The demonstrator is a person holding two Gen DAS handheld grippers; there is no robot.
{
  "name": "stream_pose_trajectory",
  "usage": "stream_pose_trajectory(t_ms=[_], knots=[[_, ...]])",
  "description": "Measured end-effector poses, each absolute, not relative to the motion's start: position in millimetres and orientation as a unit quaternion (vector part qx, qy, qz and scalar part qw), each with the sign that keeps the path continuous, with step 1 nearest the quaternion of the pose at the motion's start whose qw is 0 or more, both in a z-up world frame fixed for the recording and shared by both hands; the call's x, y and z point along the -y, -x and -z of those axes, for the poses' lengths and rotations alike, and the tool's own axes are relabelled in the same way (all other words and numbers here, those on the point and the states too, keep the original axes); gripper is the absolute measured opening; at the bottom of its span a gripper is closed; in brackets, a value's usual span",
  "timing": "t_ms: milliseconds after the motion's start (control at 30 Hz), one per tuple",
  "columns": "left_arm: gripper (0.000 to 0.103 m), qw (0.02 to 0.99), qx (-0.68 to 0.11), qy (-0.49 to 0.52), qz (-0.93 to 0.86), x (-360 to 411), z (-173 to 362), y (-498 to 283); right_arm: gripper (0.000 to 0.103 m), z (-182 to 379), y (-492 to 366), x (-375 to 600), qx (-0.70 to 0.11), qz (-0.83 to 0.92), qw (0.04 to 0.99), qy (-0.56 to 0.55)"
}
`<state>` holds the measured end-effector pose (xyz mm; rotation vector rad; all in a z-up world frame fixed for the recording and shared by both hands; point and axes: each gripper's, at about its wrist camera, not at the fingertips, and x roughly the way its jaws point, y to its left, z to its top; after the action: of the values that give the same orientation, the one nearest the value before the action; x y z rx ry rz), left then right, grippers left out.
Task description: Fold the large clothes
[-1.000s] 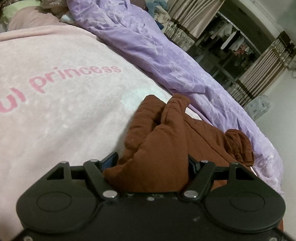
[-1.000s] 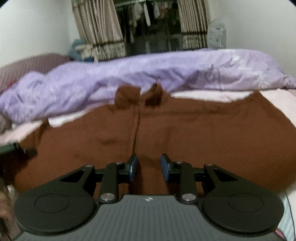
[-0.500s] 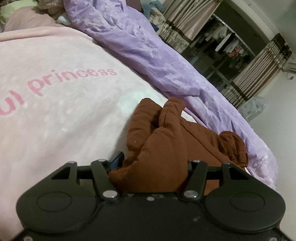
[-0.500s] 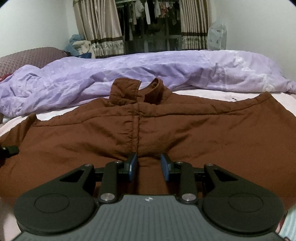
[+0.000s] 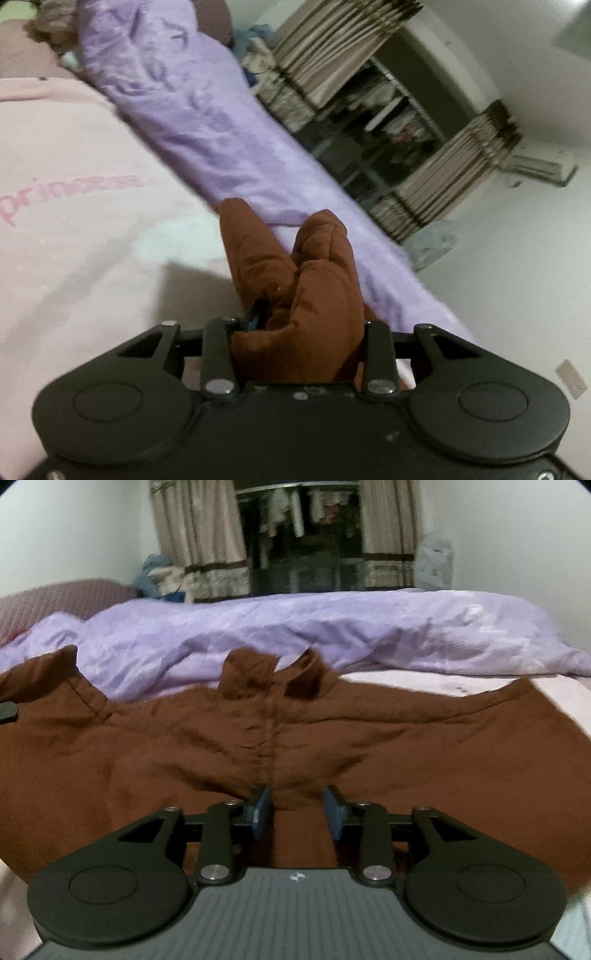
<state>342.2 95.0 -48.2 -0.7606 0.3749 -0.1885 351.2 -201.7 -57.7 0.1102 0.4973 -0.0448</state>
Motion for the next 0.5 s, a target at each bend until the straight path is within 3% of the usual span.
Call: stream_pose_trajectory(t_ms=[233, 500], knots=[[0.028, 0.914, -0.147, 0.341, 0.164, -21, 1, -339, 0.050, 26, -313, 253, -0.203, 0.055, 0.975, -0.076], [0.024, 0.902, -0.162, 0.283, 0.282, 136, -19, -349, 0.050, 21, -271, 358, -0.183, 0.132, 0.965, -0.133]])
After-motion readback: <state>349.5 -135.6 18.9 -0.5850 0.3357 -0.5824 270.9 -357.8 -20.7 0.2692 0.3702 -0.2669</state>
